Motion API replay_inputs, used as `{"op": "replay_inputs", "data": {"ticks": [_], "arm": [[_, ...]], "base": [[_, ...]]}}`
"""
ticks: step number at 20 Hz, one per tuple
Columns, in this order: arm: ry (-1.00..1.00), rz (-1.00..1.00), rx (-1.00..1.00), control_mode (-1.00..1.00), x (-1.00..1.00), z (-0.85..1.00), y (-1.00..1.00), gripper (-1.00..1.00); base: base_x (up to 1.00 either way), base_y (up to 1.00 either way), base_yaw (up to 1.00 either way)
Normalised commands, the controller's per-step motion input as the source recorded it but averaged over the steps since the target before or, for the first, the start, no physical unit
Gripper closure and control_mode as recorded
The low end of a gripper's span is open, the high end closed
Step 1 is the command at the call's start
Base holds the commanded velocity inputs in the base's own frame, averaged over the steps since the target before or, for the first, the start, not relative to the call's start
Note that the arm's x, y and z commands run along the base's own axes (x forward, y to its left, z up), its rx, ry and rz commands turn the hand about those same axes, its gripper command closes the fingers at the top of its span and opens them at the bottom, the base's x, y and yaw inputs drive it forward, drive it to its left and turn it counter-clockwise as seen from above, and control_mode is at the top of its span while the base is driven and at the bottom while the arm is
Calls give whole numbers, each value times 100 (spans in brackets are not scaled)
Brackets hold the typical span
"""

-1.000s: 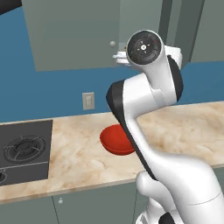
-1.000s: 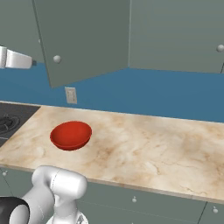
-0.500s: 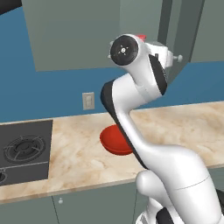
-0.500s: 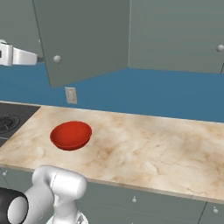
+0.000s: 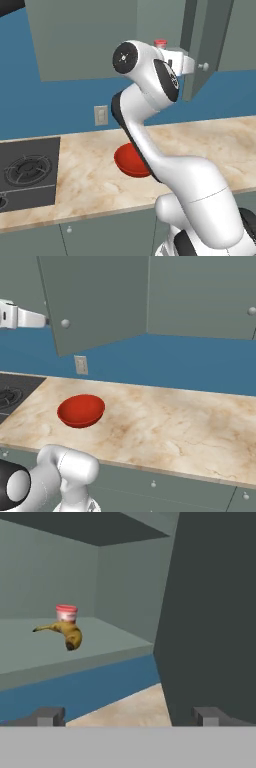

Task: Open the cabinet. Pick the tangerine and banana from the cabinet and place them into the bowl. Then close the cabinet.

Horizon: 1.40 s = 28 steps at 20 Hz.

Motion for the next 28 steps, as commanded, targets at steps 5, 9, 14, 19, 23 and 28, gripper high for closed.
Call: {"op": "replay_inputs", "data": {"ticks": [5, 9, 14, 19, 23, 28], "arm": [[0, -11, -8, -100, 6, 0, -44, -100], [0, -11, -7, -100, 6, 0, -38, -100], [0, -12, -8, -100, -1, 0, -48, -100], [0, -16, -5, -100, -21, 0, -53, -100], [0, -17, -3, -100, -30, 0, -49, -100], [0, -8, 0, -100, -8, 0, -44, -100]], "base": [[0, 0, 0], [0, 0, 0], [0, 0, 0], [0, 0, 0], [0, 0, 0], [0, 0, 0]]}}
